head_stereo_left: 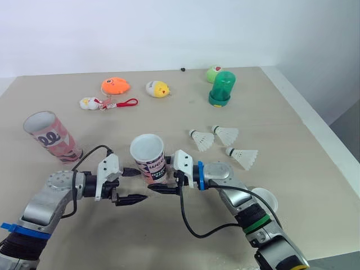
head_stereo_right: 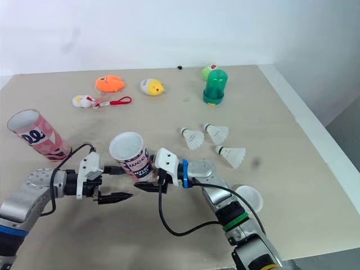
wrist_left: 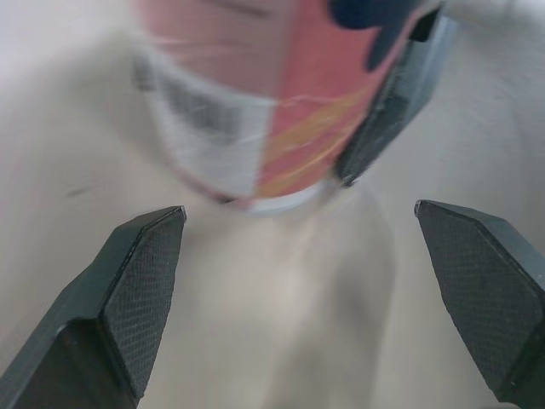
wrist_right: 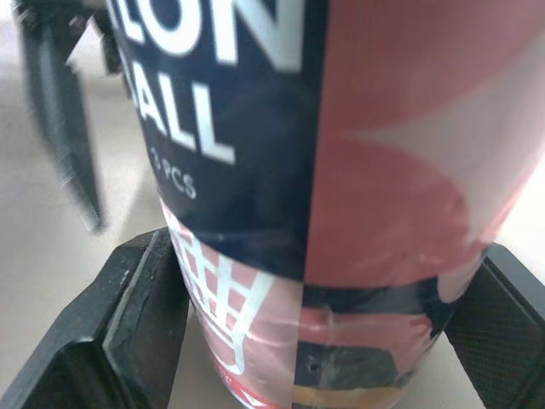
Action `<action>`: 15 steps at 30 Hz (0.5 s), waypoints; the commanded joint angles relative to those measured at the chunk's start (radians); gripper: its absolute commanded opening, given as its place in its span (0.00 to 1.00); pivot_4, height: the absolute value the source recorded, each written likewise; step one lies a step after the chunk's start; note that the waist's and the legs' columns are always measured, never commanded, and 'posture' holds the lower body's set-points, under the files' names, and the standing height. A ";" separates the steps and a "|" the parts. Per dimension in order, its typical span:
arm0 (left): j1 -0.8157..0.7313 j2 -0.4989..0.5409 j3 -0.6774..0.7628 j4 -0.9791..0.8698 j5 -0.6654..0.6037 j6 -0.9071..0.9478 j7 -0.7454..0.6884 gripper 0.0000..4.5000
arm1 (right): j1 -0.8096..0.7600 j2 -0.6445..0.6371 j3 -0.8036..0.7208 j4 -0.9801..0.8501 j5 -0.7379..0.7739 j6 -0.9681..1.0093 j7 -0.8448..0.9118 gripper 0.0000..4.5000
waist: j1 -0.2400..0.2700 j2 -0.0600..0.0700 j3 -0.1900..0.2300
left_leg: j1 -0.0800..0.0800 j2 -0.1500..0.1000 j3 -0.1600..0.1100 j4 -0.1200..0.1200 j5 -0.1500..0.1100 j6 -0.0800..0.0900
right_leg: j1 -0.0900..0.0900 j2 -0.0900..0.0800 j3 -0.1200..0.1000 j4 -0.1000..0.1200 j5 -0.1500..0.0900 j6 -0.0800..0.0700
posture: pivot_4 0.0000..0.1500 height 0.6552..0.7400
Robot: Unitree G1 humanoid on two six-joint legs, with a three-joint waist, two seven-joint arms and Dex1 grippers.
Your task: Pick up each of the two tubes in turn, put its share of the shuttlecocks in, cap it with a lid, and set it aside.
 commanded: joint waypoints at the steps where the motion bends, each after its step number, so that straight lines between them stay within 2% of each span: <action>1: -0.044 0.027 0.069 -0.055 -0.056 0.034 0.005 1.00 | -0.003 -0.002 -0.040 -0.076 0.044 0.016 -0.003 0.98 | 0.000 0.000 0.000 | 0.000 0.000 0.000 0.001 0.000 0.000 | 0.000 0.000 0.000 0.000 0.000 0.000 | 1.00 1.00; 2: -0.053 0.030 0.076 -0.062 -0.064 0.046 0.005 1.00 | -0.002 -0.003 -0.042 -0.082 0.050 0.022 -0.004 0.98 | 0.000 0.000 0.000 | 0.000 0.000 0.000 0.001 0.000 0.000 | 0.000 0.000 0.000 0.000 0.000 0.000 | 1.00 1.00; 3: -0.059 0.032 0.078 -0.066 -0.068 0.053 0.004 1.00 | -0.001 -0.004 -0.042 -0.085 0.053 0.026 -0.005 0.87 | 0.000 0.000 0.000 | 0.000 0.000 0.000 0.001 0.000 0.000 | 0.000 0.000 0.000 0.000 0.000 0.000 | 1.00 1.00; 5: -0.064 0.035 0.074 -0.070 -0.065 0.057 0.000 1.00 | 0.001 -0.005 -0.041 -0.086 0.054 0.028 -0.006 0.77 | 0.000 0.000 0.000 | 0.000 0.000 0.000 0.001 0.000 0.000 | 0.000 0.000 0.000 0.000 0.000 0.001 | 1.00 1.00; 12: -0.078 0.045 0.081 -0.124 -0.105 0.101 -0.006 1.00 | 0.016 -0.018 -0.077 -0.147 0.084 0.076 -0.026 0.77 | 0.001 0.000 0.000 | 0.000 0.000 0.000 0.002 0.000 0.000 | 0.000 0.000 0.000 0.001 0.000 0.000 | 1.00 1.00; 15: -0.148 0.029 0.104 -0.171 -0.185 0.158 0.015 1.00 | 0.032 -0.066 -0.193 -0.293 0.182 0.205 -0.072 0.77 | 0.006 -0.002 0.002 | -0.001 -0.001 -0.001 0.002 0.000 0.000 | 0.000 -0.001 0.000 0.002 0.000 0.000 | 1.00 1.00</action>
